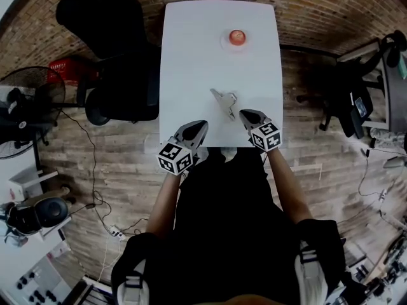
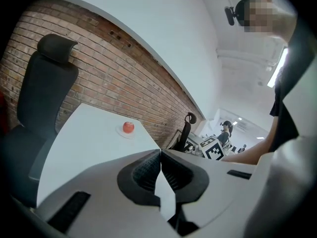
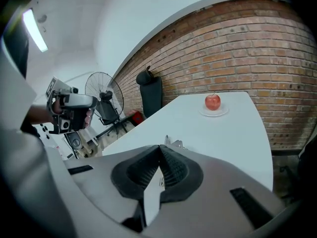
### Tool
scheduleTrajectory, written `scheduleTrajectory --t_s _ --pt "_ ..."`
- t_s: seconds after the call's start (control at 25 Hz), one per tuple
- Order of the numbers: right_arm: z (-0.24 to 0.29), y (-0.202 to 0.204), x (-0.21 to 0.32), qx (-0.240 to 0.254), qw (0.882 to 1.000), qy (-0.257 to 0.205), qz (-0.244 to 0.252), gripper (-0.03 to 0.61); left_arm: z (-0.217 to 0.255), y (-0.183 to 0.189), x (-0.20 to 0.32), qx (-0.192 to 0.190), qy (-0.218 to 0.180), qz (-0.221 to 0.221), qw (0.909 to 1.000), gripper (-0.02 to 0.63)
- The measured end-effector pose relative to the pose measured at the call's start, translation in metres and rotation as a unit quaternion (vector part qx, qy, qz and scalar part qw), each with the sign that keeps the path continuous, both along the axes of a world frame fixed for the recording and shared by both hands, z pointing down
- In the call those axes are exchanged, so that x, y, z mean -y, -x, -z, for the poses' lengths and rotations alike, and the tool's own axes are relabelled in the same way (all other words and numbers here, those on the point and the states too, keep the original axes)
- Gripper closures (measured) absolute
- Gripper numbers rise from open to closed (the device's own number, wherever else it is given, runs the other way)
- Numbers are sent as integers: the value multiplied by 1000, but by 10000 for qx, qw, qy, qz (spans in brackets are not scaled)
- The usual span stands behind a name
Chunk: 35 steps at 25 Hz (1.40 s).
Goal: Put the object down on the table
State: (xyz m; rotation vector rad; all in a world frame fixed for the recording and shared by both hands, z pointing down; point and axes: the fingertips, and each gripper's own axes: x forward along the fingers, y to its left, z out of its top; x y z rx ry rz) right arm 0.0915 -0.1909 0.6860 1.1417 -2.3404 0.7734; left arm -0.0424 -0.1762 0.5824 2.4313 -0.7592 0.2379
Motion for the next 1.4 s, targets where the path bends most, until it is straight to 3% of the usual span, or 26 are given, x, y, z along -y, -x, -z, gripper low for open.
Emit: scheduleTrajectory --t_s 0.24,0.56,0.84,1.4 --pt "19 4 -15 -195 9996 -161 113 581 -2 1 -2 -13 -20 -169 9999 592" --pt "42 1 -23 -174 9984 -506 -179 581 -1 -1 2 -15 -77 -412 9991 592" --pt "58 -3 -33 -43 9975 -554 -445 581 0 -6 1 -38 -101 -598 9982 592" --pt "64 -4 -40 -263 9967 -650 -406 581 3 -19 1 -76 -154 -823 9965 592"
